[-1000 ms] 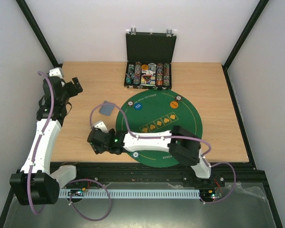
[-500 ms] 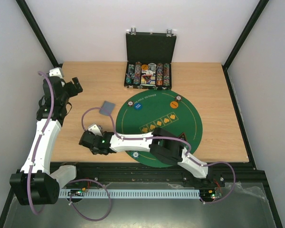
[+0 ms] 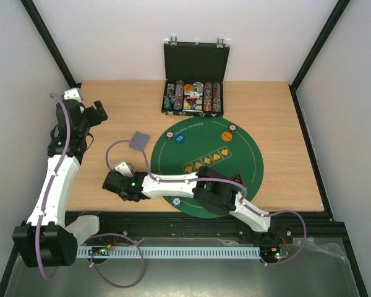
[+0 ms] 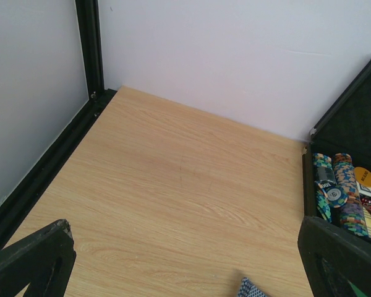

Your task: Distribute texas hold em gaming equipment

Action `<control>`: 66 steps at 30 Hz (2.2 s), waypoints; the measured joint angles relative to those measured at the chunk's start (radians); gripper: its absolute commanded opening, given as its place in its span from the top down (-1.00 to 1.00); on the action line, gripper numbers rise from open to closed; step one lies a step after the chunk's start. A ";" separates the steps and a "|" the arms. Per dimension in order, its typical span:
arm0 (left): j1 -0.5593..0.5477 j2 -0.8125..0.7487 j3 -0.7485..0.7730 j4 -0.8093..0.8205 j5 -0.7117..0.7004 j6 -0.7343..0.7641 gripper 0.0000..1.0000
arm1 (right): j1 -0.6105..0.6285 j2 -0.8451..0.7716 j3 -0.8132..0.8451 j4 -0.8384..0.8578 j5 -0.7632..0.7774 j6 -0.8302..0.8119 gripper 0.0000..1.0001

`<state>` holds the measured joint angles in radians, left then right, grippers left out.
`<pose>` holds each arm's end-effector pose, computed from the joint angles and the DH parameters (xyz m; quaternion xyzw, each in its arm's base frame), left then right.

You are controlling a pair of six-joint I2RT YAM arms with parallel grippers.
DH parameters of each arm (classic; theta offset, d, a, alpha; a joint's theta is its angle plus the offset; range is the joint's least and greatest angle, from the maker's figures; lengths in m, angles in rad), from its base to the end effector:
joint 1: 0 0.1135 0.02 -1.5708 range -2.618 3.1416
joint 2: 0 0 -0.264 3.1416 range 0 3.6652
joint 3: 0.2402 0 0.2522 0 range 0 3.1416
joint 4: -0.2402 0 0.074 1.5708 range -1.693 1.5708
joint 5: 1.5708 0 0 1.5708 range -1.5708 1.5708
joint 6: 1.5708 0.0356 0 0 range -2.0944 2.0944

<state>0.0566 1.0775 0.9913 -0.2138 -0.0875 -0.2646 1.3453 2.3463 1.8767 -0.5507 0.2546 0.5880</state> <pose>0.2482 0.0172 0.3524 -0.1542 0.7896 -0.0265 0.5934 0.1221 0.4923 0.1522 -0.3208 0.8997 0.1525 0.2537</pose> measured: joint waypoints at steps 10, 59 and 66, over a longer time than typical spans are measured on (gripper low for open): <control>0.000 0.000 0.000 0.000 0.000 0.000 -0.99 | -0.009 0.007 0.006 0.000 -0.001 0.003 0.01; 0.000 0.000 0.000 0.000 0.000 0.000 -0.99 | -0.015 -0.035 0.009 0.006 -0.029 -0.039 0.34; 0.000 0.000 0.000 0.000 0.000 0.000 -0.99 | -0.010 -0.113 -0.094 0.029 -0.029 -0.042 0.35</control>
<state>0.0566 1.0775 0.9913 -0.2138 -0.0875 -0.2646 1.3357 2.2337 1.7828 -0.5217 0.2253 0.5461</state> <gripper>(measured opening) 0.994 0.383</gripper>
